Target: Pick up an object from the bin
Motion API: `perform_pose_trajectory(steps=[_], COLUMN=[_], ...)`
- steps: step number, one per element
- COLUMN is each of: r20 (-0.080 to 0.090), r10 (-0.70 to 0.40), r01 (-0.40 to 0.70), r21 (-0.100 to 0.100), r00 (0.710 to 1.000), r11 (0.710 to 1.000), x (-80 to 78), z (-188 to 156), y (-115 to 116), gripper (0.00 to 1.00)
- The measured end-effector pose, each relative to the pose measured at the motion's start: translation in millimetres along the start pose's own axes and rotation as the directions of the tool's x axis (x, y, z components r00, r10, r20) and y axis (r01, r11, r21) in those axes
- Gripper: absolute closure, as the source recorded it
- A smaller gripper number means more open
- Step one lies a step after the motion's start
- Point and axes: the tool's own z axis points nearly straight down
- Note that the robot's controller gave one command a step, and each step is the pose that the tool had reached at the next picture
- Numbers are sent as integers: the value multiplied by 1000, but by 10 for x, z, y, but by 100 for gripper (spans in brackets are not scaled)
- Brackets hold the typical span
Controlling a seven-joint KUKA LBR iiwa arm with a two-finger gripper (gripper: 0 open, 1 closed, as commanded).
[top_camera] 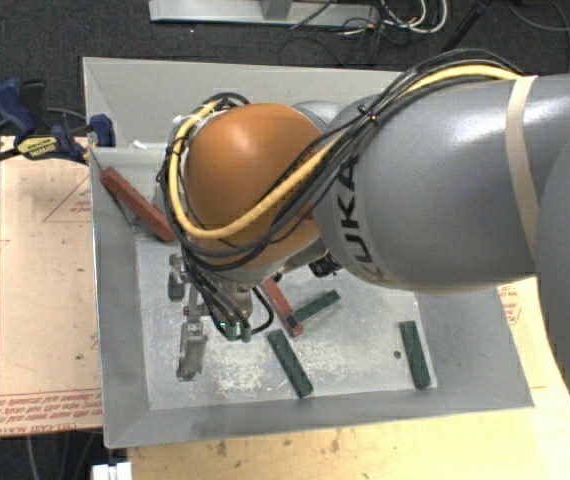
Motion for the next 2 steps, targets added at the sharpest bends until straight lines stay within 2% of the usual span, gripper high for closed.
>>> perform_pose_trajectory(steps=[1,2], r20=[1,3], r10=[0,85], r01=[0,-85], r21=[2,2], r00=[1000,996], r11=[1000,996], x=[-225,-266], z=[1149,1637], y=[-453,-1196], gripper=[0,0])
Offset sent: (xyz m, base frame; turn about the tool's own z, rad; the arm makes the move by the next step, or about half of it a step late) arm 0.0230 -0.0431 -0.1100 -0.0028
